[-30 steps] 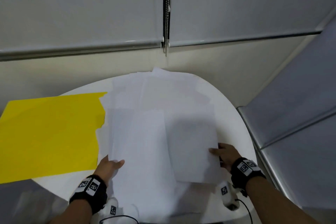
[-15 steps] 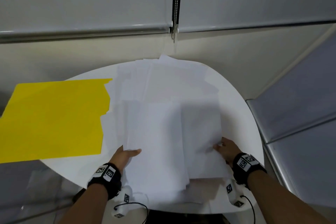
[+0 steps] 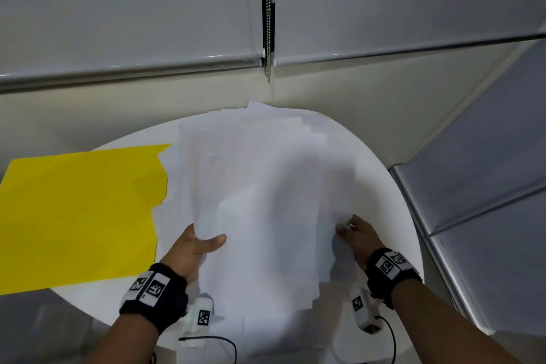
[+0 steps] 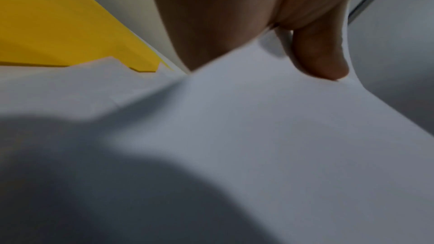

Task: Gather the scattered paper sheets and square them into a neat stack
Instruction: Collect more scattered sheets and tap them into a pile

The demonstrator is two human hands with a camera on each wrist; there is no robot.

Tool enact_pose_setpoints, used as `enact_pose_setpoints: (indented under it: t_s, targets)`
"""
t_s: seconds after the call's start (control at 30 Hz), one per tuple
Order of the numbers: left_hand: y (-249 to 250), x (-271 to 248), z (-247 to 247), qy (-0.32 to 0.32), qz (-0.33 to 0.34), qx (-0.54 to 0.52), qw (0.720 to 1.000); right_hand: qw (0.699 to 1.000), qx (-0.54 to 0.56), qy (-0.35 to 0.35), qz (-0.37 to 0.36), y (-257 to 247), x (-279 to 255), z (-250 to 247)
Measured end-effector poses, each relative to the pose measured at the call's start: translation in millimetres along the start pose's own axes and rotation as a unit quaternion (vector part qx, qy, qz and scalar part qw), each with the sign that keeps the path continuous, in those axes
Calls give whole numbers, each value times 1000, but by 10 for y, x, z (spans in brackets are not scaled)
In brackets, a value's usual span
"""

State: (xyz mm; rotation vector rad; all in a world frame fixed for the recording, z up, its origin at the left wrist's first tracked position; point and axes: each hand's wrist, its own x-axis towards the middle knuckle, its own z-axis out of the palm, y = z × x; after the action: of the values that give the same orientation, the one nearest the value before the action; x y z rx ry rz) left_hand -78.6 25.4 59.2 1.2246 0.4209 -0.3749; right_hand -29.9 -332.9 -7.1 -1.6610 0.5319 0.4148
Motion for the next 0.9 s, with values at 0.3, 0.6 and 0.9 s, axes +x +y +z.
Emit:
enact_pose_setpoints:
  t_s: [0.3,0.6,0.9]
  targets:
    - [75,173,-174,99,2,-5,995,968,64,156,-185,-1106,-67,-501]
    - [-614,364,18,121,-147,30,981,930,-358,-37,-76,-237,98,213]
    - [-674,388,15,80,-53,163,982,922,-385,10,-34,131,-131,685]
